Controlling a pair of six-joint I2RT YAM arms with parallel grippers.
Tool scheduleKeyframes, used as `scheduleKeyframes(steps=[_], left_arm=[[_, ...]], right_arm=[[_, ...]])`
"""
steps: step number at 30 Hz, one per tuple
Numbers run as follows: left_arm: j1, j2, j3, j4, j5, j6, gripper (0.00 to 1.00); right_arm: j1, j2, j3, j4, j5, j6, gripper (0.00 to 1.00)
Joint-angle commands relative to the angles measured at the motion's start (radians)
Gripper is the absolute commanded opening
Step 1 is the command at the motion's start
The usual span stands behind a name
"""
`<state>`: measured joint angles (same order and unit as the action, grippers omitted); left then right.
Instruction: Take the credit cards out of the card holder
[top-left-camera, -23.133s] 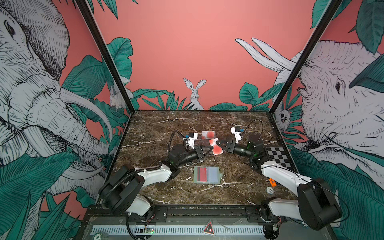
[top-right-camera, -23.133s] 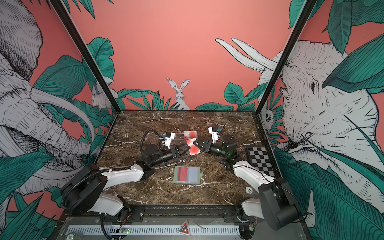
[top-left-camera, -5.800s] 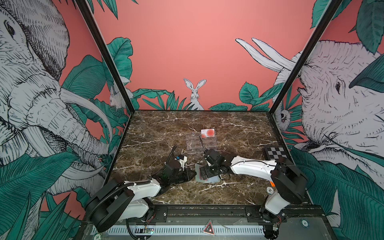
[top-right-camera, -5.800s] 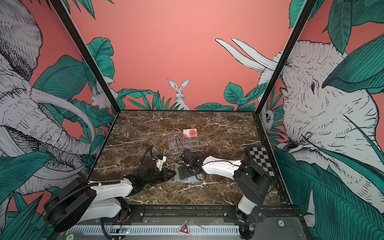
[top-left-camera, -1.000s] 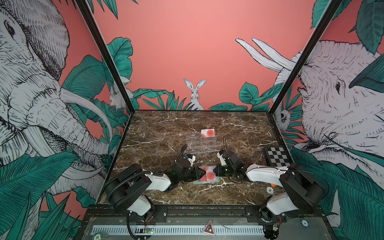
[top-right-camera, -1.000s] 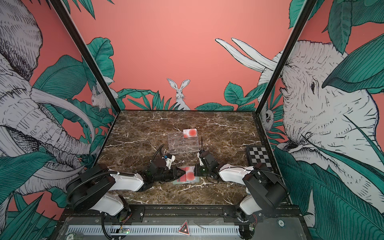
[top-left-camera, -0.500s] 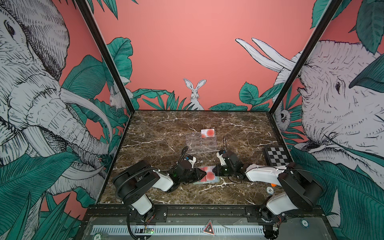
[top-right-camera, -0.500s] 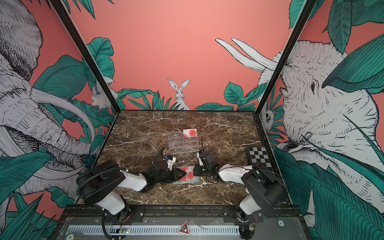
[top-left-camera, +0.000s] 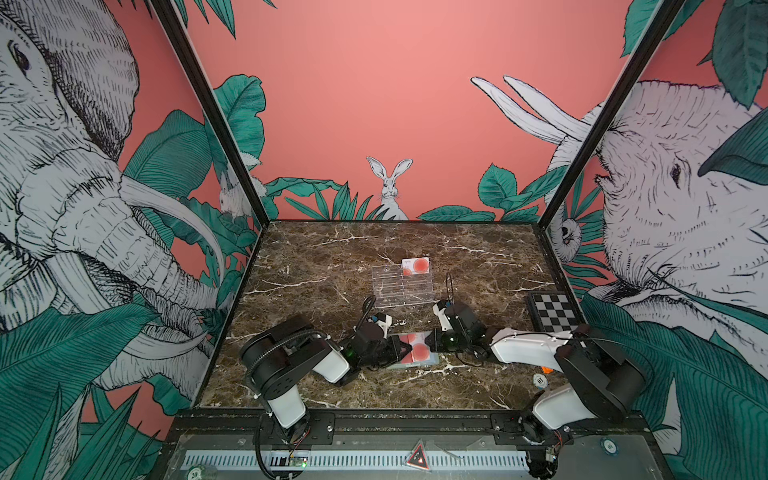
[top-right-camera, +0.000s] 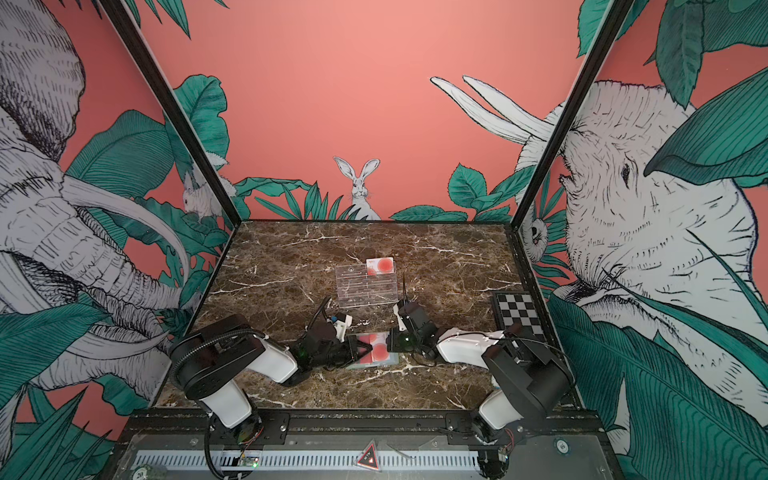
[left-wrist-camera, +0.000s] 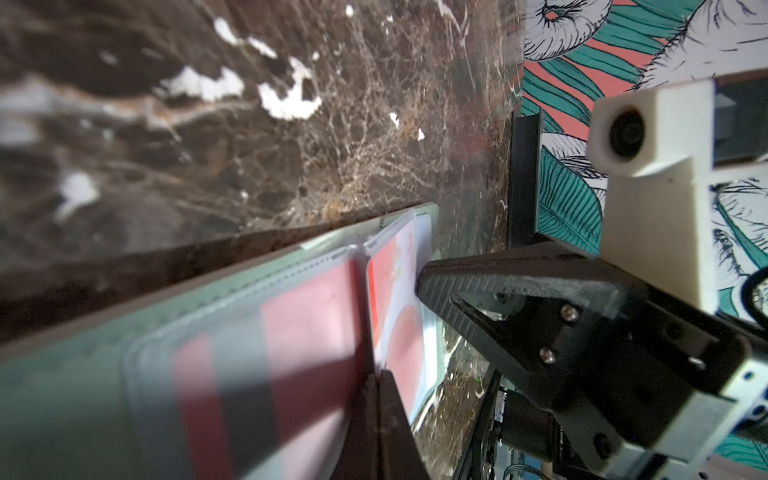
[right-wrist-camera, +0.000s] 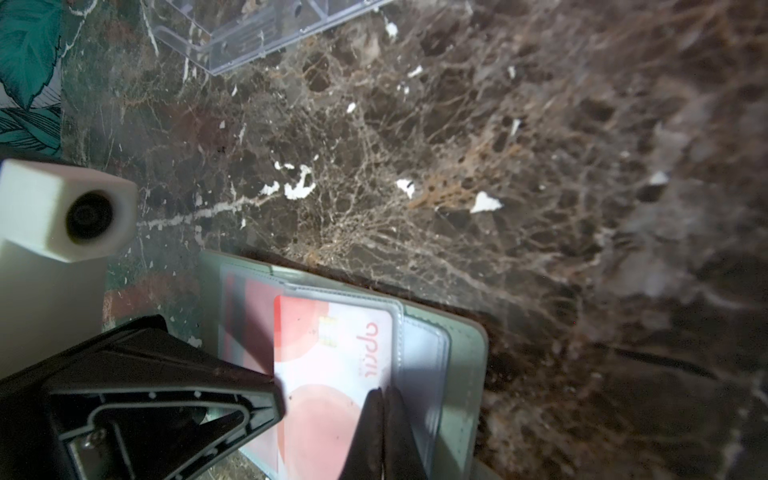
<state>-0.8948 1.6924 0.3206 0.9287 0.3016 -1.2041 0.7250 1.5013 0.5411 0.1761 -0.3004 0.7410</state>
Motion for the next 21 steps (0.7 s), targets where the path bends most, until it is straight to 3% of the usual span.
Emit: scheduleKeyframes(steps=[1, 19, 21], left_arm=[[-0.006, 0.001, -0.025, 0.029, -0.019, -0.01, 0.0], [-0.005, -0.152, -0.051, -0.16, -0.059, 0.041, 0.0], [-0.005, -0.14, -0.043, -0.15, -0.052, 0.04, 0.15]], right_arm=[[0.0, 0.016, -0.021, -0.029, 0.01, -0.003, 0.0], [0.0, 0.017, -0.018, -0.045, 0.01, -0.006, 0.0], [-0.001, 0.019, -0.015, -0.047, 0.01, -0.009, 0.0]])
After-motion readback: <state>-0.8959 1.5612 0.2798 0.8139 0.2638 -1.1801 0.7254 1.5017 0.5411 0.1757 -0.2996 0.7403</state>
